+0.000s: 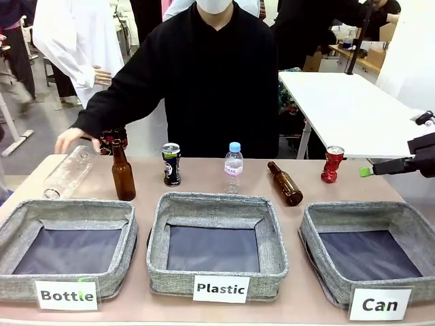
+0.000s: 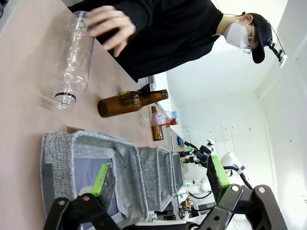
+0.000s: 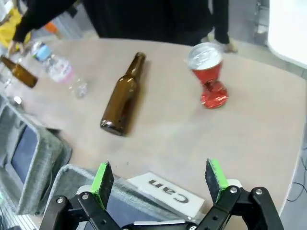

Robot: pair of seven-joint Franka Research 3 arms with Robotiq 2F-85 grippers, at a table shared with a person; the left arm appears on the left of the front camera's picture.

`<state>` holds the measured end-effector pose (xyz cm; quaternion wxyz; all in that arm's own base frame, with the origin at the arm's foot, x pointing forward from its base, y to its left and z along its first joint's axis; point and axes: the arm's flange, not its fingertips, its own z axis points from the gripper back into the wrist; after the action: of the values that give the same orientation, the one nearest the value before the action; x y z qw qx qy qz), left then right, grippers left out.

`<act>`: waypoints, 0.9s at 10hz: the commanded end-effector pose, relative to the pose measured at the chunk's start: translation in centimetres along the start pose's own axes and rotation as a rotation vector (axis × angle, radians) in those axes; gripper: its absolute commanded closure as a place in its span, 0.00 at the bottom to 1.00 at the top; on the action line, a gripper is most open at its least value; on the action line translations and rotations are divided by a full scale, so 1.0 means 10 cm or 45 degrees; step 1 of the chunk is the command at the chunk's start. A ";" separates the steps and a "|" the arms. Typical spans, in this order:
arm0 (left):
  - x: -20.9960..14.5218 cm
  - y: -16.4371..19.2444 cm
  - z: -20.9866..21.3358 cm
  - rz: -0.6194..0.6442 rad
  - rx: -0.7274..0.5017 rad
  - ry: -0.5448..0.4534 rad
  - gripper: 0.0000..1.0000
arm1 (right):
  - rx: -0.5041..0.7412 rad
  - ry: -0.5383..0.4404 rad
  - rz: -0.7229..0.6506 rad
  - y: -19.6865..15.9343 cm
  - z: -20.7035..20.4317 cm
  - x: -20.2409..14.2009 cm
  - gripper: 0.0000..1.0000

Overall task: Sort the can waste into the basket.
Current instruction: Pick up the can waste from the table and place it in the right Fabric basket.

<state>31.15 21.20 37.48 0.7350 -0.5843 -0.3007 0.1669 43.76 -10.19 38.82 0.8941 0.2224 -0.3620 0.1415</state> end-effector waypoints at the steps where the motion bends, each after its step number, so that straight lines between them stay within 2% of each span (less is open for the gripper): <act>1: 0.00 0.01 -0.01 -0.030 -0.028 -0.017 0.00 | -0.053 -0.192 -0.004 -0.50 -0.11 0.20 0.00; 2: 0.00 0.01 -0.01 -0.030 -0.028 -0.017 0.00 | 0.076 -0.265 0.129 -0.69 -0.16 0.28 0.00; 3: 0.00 0.01 -0.01 -0.030 -0.028 -0.017 0.00 | 0.118 -0.282 0.203 -0.85 -0.24 0.32 0.00; 7: 0.00 0.01 -0.01 -0.030 -0.028 -0.017 0.00 | 0.041 -0.212 0.541 -1.34 -0.73 0.31 0.00; 9: 0.00 0.01 -0.01 -0.030 -0.028 -0.017 0.00 | 0.094 -0.151 0.574 -1.41 -0.99 0.22 0.00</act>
<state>31.16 21.21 37.41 0.7351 -0.5842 -0.3008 0.1668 56.17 -17.29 30.40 0.8150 0.1875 -0.4404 0.3265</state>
